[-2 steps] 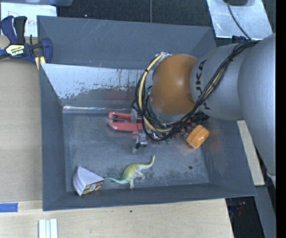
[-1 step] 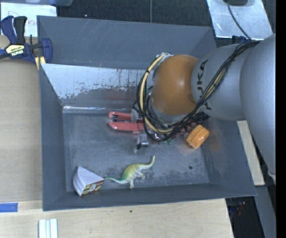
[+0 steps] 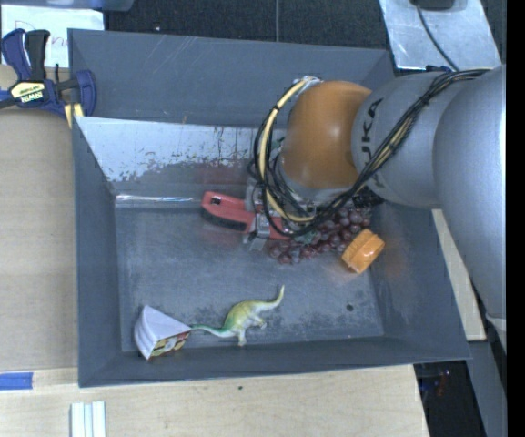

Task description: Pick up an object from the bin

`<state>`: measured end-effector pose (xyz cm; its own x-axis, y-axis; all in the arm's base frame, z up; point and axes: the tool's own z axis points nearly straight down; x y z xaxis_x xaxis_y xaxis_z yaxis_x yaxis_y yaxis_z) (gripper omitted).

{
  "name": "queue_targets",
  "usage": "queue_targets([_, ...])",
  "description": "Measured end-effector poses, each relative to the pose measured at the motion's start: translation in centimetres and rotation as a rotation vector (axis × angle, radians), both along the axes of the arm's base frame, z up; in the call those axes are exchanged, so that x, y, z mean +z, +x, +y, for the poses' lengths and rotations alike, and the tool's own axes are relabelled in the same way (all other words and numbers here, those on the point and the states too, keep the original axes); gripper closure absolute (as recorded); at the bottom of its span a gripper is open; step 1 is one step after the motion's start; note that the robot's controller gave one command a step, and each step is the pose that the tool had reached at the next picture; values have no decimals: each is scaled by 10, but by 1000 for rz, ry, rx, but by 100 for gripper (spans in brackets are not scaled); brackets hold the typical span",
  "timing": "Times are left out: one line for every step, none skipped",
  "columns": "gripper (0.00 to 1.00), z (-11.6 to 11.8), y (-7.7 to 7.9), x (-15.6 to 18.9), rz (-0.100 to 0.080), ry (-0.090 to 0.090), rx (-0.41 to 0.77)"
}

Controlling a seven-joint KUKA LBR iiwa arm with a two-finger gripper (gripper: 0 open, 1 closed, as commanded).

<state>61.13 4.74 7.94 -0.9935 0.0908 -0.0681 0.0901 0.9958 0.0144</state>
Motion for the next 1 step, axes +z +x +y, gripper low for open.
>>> queue_targets([100,0,0,0,0,0,0])
